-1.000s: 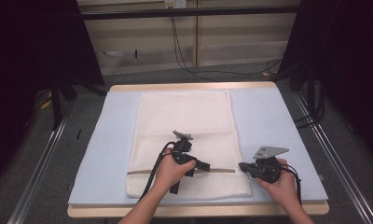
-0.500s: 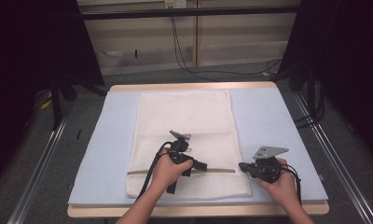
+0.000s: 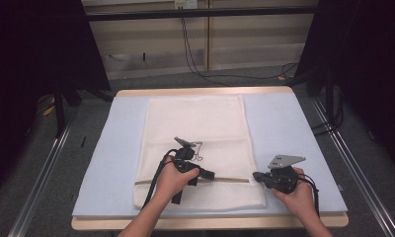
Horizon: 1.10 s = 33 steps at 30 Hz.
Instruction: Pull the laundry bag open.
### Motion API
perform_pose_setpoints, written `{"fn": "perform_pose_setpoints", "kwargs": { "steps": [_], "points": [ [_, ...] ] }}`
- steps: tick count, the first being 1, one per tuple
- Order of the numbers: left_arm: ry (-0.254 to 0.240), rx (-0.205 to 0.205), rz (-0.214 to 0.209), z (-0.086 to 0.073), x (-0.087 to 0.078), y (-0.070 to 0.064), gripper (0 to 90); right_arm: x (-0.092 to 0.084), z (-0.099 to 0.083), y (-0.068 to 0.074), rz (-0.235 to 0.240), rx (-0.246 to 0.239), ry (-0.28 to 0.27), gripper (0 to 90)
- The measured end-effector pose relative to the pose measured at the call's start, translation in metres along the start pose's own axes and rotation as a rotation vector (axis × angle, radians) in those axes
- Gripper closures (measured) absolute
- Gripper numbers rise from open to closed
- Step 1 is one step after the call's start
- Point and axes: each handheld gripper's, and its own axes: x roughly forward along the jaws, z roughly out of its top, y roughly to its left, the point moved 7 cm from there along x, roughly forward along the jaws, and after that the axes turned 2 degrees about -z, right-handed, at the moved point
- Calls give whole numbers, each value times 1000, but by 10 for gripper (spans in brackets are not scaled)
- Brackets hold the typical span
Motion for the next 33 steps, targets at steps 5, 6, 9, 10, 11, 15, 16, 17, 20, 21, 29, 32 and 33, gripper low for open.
{"fn": "perform_pose_setpoints", "kwargs": {
  "steps": [5, 6, 9, 10, 11, 15, 16, 17, 20, 21, 29, 32, 33],
  "points": [
    [1, 9, 8, 0, -2, 2, 873, 0, 0, 0, -1, -4, 1, 900],
    [6, 10, -5, -1, -2, 3, 873, 0, 0, 0, -1, -8, 0, 900],
    [5, 9, -11, -1, -3, 2, 873, 0, 0, 0, -2, -9, 0, 900],
    [4, 10, -14, -1, -3, 2, 873, 0, 0, 0, -2, -9, 0, 900],
    [-5, 9, -4, 0, -2, 2, 873, 0, 0, 0, 1, -10, 0, 900],
    [3, 15, -7, -3, -6, 4, 873, 0, 0, 0, 0, -10, 2, 900],
    [-2, 7, -16, -3, -7, 5, 873, 0, 0, 0, 0, -10, 3, 900],
    [-3, 20, -18, -4, -9, 6, 873, 0, 0, 1, 1, -9, 4, 900],
    [-9, 13, -16, -5, -11, 8, 873, 0, 0, 1, 1, -9, 4, 900],
    [-11, 19, -16, -5, -12, 9, 874, 0, 0, 1, 1, -8, 4, 900],
    [-13, 13, -32, -8, -14, 12, 873, 0, 0, 1, 1, -6, 5, 900],
    [-12, 14, -29, -8, -15, 13, 873, 0, 0, 1, -1, -7, 5, 900],
    [-15, 11, -39, -8, -15, 12, 873, 0, 0, 1, 1, -8, 6, 900]
  ]
}}
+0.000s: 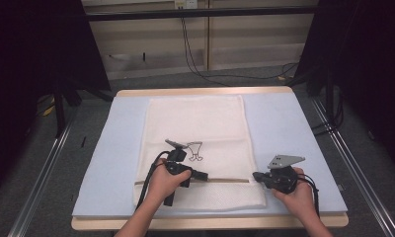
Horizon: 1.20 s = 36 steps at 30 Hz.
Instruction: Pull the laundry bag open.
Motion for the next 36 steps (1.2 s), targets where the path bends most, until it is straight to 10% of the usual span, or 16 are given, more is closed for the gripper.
{"fn": "perform_pose_setpoints", "kwargs": {
  "steps": [36],
  "points": [
    [-2, -6, 28, -7, -14, 10, 873, 0, 0, 0, -1, 2, -1, 900]
  ]
}}
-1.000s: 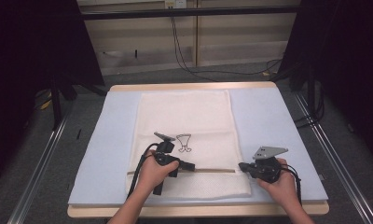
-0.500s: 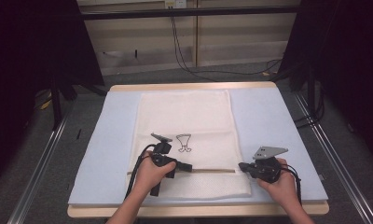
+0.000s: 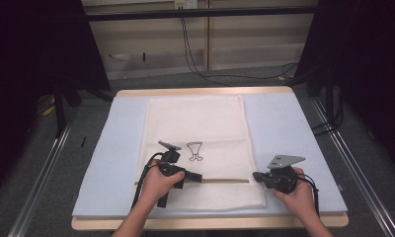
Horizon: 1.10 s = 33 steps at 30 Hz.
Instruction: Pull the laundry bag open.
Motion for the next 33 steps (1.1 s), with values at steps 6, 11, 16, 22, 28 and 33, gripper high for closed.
{"fn": "perform_pose_setpoints", "kwargs": {
  "steps": [6, 11, 16, 22, 28, 33],
  "points": [
    [-4, 0, -16, 1, -4, 1, 873, 0, 0, 0, 3, -2, -1, 900],
    [0, 2, -11, 0, -4, 3, 873, 0, 0, 0, 4, 4, -1, 900],
    [1, 0, -17, 0, -4, 3, 874, 0, 0, 0, 4, 7, -1, 900],
    [4, -9, -21, -1, -6, 4, 873, 0, 0, -1, 7, 10, 1, 900],
    [2, -8, -12, 0, -7, 4, 873, 0, 0, -1, 5, 10, -1, 900],
    [-7, -8, -19, -1, -12, 3, 874, 0, 0, 0, 9, 9, 0, 900]
  ]
}}
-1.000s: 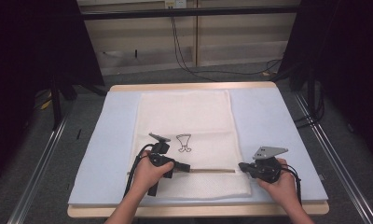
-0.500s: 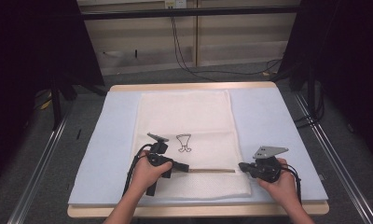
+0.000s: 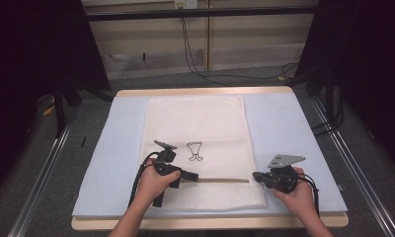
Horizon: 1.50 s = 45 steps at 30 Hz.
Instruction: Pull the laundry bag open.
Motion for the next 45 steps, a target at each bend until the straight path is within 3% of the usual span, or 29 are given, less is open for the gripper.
{"fn": "perform_pose_setpoints", "kwargs": {
  "steps": [9, 10, 19, 24, 36, 45],
  "points": [
    [-13, -19, 1, -2, -10, 5, 874, 0, 0, 0, -1, 1, 1, 900],
    [-4, -4, 8, -2, -11, 7, 874, 0, 0, 0, -3, 3, 0, 900],
    [-17, -14, 0, -3, -18, 8, 875, 0, 0, 0, -2, 1, 0, 900],
    [-15, -10, 17, -3, -20, 10, 875, 0, 0, 0, -2, 1, 0, 900],
    [-42, -42, 20, -7, -35, 17, 875, 0, 0, -1, -2, 2, 0, 900],
    [-57, -41, 27, -8, -46, 22, 875, 0, 0, -1, -1, 3, 0, 900]
  ]
}}
